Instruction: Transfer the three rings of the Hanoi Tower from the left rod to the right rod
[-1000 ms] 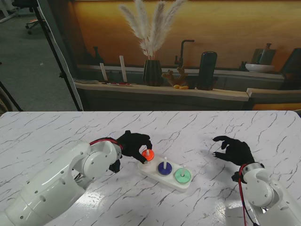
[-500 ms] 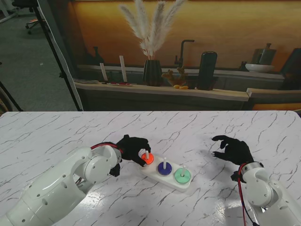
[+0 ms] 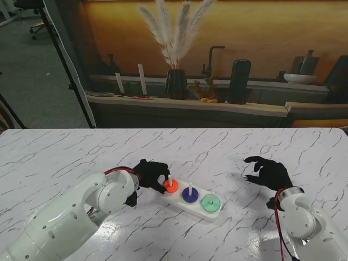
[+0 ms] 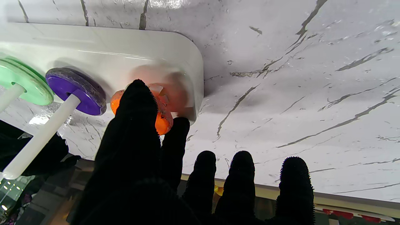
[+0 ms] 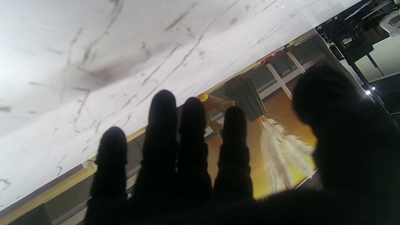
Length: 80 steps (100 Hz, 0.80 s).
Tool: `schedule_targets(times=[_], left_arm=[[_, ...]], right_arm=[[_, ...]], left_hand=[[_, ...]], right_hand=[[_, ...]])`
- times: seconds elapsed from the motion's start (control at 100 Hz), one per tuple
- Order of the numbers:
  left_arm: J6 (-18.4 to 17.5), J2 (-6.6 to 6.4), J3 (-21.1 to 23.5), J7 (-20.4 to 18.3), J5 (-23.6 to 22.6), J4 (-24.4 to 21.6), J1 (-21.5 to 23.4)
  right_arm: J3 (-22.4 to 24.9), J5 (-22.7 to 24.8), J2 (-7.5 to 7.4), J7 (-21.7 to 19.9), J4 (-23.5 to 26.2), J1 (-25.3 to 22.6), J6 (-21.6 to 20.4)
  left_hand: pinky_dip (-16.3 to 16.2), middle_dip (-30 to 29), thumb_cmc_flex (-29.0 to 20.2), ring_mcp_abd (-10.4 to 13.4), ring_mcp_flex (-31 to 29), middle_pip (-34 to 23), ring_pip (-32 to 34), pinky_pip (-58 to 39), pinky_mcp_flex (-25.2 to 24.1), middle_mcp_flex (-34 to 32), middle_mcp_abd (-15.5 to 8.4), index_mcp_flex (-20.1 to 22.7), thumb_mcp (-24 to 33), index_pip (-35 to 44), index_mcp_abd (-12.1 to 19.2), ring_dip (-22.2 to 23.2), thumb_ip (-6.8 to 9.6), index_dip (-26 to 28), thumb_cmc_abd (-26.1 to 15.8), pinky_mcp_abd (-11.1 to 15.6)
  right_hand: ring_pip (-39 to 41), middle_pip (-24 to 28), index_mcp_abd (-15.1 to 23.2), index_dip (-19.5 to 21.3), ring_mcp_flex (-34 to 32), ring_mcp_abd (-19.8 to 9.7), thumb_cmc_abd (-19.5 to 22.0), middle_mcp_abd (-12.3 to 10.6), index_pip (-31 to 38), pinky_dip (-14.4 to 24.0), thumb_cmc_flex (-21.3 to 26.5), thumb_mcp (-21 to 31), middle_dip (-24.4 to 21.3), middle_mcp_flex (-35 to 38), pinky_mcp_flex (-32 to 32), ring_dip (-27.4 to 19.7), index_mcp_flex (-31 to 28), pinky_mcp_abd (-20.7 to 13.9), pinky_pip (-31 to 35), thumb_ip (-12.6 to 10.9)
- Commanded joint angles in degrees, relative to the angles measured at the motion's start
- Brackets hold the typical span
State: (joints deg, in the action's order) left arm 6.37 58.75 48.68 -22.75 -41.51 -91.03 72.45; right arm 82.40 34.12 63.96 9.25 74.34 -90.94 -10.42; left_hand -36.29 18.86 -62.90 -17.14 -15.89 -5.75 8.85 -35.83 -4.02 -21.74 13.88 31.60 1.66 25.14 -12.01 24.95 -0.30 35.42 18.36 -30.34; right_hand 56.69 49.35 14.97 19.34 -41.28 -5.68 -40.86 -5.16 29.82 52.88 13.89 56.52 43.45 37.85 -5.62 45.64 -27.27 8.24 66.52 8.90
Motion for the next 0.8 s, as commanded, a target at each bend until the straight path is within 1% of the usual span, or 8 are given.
schedule_targets(times=[0.0,0.07,0.09,0.19,0.37,0.44,0.55,0.79], left_arm=[[-0.8,0.1,0.0,-0.9,0.2,0.2,0.4],[-0.8,0.06,0.1,-1.1,0.1,0.2,0.3],[-0.8,0.05,0.1,-1.1,0.1,0.1,0.3],[-0.9,0.02,0.2,-1.3,0.3,0.1,0.3],[-1.2,-0.2,1.2,-2.4,0.7,-0.3,0.9],[-1.2,-0.26,2.1,-2.5,0.6,-0.8,1.7],[-1.8,-0.2,4.4,-1.7,-0.3,-1.7,3.6],[-2.4,0.32,9.6,2.5,-3.4,-3.1,8.3]], right_arm=[[-0.2,-0.2,0.33,-0.1,0.3,-0.4,-0.2],[-0.2,-0.2,0.32,-0.2,0.4,-0.4,-0.2],[-0.2,-0.2,0.32,-0.2,0.4,-0.5,-0.2],[-0.1,-0.5,0.29,-0.6,0.6,-0.5,-0.2],[-0.3,-0.6,-0.06,-2.4,1.2,-0.4,-1.2],[-0.4,-0.3,-0.25,-3.1,1.6,-0.3,-2.0],[-0.7,0.4,-0.62,-4.4,2.6,0.1,-3.7],[-2.2,1.3,-1.53,-8.2,4.5,1.7,-7.4]], left_hand=[[0.3,0.6,-1.8,-0.5,-0.2,0.3,0.2,-1.0,-1.2,-0.2,-0.5,2.1,1.1,1.9,1.3,0.6,0.78,0.6,-1.1,-0.2],[0.3,0.6,-0.8,-0.5,-0.1,0.3,0.1,-0.9,-1.1,0.0,-0.3,2.0,1.1,0.1,0.8,0.5,1.39,-0.9,-1.6,-0.2],[0.3,0.5,-0.2,-0.5,0.0,0.4,0.1,-0.8,-1.1,0.1,-0.2,1.9,0.9,-1.7,0.4,0.5,1.71,-2.9,-1.9,-0.3],[0.4,0.3,0.5,-0.6,0.5,0.8,-0.2,-0.5,-1.3,0.9,0.1,0.6,1.0,-5.4,-0.2,0.4,2.28,-6.1,-0.2,-0.3],[0.8,-0.4,3.1,-0.8,2.0,2.4,-0.9,0.9,-1.9,4.7,1.4,-4.8,3.5,-15.2,-2.0,-0.1,2.86,-11.8,3.0,-0.1],[0.8,-0.6,3.9,-1.0,2.7,2.9,-1.2,1.2,-2.1,6.0,1.8,-6.6,3.7,-16.7,-2.5,-0.2,2.71,-12.4,2.9,0.0],[0.9,-0.8,4.6,-1.0,3.3,3.2,-1.4,1.6,-2.3,6.9,2.1,-7.5,3.7,-17.7,-2.4,-0.3,2.5,-12.8,2.5,0.0],[0.8,-0.8,5.2,-1.0,3.4,3.3,-1.4,1.9,-2.2,7.1,2.2,-7.1,3.3,-18.1,-2.6,-0.3,2.02,-12.8,1.5,-0.1]], right_hand=[[1.4,1.0,0.0,0.4,-1.2,-0.4,0.5,-0.9,0.0,-0.2,0.3,0.2,0.7,1.4,0.3,0.7,-0.7,11.2,1.3,-2.7],[0.7,0.5,0.0,0.4,-0.9,-0.3,0.6,-0.9,-0.1,-0.4,0.2,0.1,0.5,1.2,0.7,0.4,-0.7,11.2,0.9,-2.7],[0.2,0.2,0.0,0.4,-0.8,-0.2,0.7,-0.8,-0.1,-0.5,0.2,0.1,0.3,1.1,0.8,0.2,-0.7,11.3,0.7,-2.7],[-2.9,-1.5,-0.1,0.3,-0.4,0.5,1.0,-0.4,-0.3,-1.5,0.1,-0.3,-1.0,0.9,1.3,-1.4,-0.6,11.9,-1.1,-2.8],[-13.5,-7.3,-0.6,0.3,0.5,2.4,1.4,0.9,-1.3,-5.6,-0.2,-1.3,-6.0,0.4,2.3,-7.3,-0.2,13.0,-5.8,-3.1],[-18.1,-10.0,-0.8,0.4,0.6,3.1,1.7,1.6,-1.6,-7.2,-0.5,-1.9,-8.4,0.7,2.7,-9.9,-0.2,13.4,-7.2,-3.1],[-23.7,-13.4,-1.0,0.4,0.6,3.8,1.9,2.1,-2.3,-9.0,-1.0,-2.7,-11.3,0.7,3.0,-12.9,0.0,13.7,-8.5,-3.1],[-31.7,-18.3,-2.2,0.5,1.0,4.5,2.9,2.6,-4.0,-12.4,-1.9,-4.7,-14.9,0.6,3.5,-16.3,0.9,14.3,-11.1,-3.3]])
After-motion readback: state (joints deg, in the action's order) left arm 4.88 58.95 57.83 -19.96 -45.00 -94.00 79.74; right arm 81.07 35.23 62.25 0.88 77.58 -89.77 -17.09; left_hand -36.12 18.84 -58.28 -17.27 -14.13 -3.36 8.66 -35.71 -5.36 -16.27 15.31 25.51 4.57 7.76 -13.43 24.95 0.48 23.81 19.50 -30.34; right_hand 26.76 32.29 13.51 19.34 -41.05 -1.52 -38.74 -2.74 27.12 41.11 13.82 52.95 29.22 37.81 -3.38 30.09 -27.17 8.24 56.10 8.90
